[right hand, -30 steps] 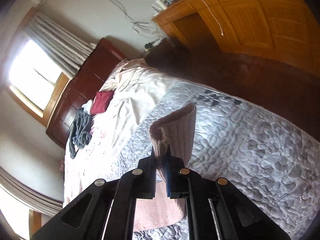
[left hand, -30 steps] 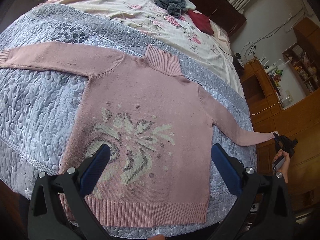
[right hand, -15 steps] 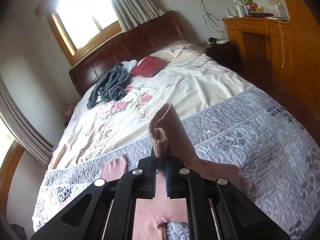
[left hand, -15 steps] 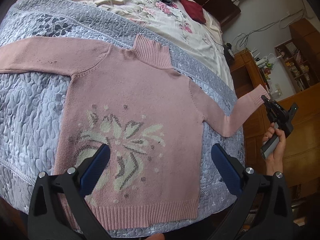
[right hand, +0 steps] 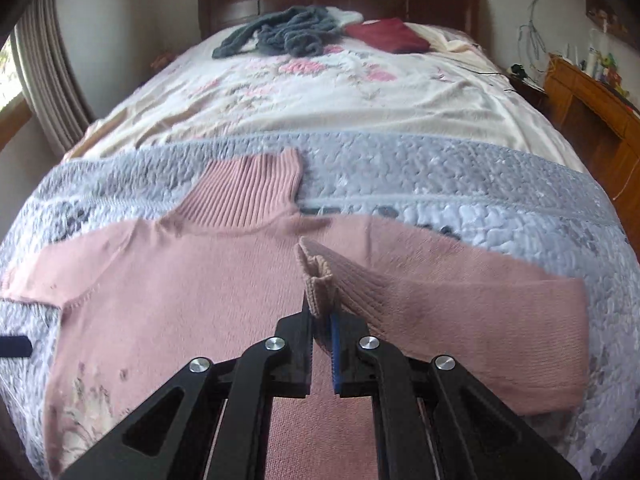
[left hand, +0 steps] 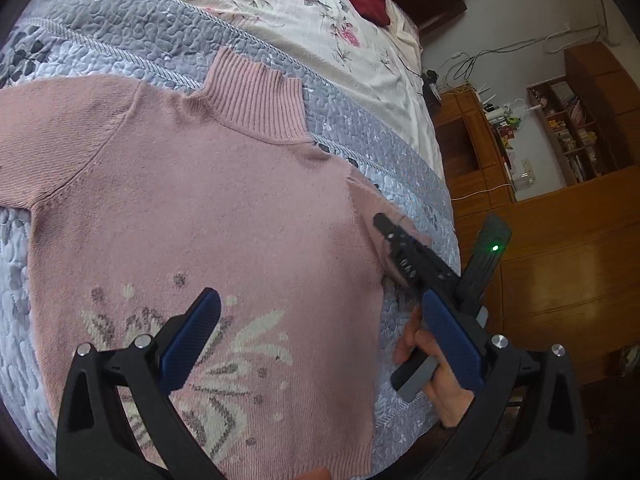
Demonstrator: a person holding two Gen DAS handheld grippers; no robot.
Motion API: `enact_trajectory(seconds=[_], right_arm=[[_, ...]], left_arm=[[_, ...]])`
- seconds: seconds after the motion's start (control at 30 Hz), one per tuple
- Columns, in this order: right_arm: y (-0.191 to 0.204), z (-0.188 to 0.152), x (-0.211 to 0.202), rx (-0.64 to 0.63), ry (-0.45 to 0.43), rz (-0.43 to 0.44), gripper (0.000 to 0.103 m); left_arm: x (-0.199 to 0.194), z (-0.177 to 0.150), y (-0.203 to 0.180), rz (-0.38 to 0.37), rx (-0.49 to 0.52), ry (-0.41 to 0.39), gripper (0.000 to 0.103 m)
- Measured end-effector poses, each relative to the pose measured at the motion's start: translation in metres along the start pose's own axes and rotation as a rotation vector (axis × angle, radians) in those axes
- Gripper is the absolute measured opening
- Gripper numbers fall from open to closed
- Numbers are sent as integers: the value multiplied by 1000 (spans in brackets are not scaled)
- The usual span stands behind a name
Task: Fold small clothes
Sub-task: 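Lift the sleeve with the right tool, fold it across the body, open, then grasp the folded sleeve cuff with the left tool and lift it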
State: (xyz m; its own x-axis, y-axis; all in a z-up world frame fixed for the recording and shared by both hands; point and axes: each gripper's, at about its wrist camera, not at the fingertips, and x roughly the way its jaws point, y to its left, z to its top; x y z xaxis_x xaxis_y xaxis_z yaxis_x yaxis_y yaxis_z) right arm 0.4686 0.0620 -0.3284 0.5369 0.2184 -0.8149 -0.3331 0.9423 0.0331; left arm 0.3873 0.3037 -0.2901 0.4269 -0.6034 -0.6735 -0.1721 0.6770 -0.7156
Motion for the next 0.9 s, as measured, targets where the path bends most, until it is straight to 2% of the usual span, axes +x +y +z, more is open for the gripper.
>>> enact_trajectory(seconds=[0.1,0.17,0.27,0.4,0.57,0.63,0.67,0.7,0.73,0.77,0.83,0.9], right_arm=[[19,-28,31,-62,70,-4,11],[20,-41,35,-63,89,38,31],[8,-54,13,-10,54,76,46],[-11,-77,-30,75,33,107,47],[-27,-129,-82,191,27,152,50],[-30,-146,-95,235,39,170,50],[-31,-154,-100,260,45,178,50],[-31,-159,-105,281,51,189,51],[-31,-164,-109,296,54,199,51],[-30,-167,-113,309,54,206,51],[-25,-173,-121,325,52,224,51],[-18,-174,-127,320,51,237,51]], left_arm=[[44,18,10,-77,-69,84,100],[73,28,20,-116,-136,128,100],[108,38,29,-174,-218,150,100],[158,45,34,-192,-292,199,100],[206,51,16,-185,-272,274,100],[217,52,11,-153,-258,298,98],[219,53,9,-143,-262,294,93],[219,54,7,-126,-257,293,83],[220,56,5,-91,-245,295,44],[221,57,5,-52,-242,301,19],[222,58,7,-40,-252,312,6],[219,60,4,-36,-238,307,5]])
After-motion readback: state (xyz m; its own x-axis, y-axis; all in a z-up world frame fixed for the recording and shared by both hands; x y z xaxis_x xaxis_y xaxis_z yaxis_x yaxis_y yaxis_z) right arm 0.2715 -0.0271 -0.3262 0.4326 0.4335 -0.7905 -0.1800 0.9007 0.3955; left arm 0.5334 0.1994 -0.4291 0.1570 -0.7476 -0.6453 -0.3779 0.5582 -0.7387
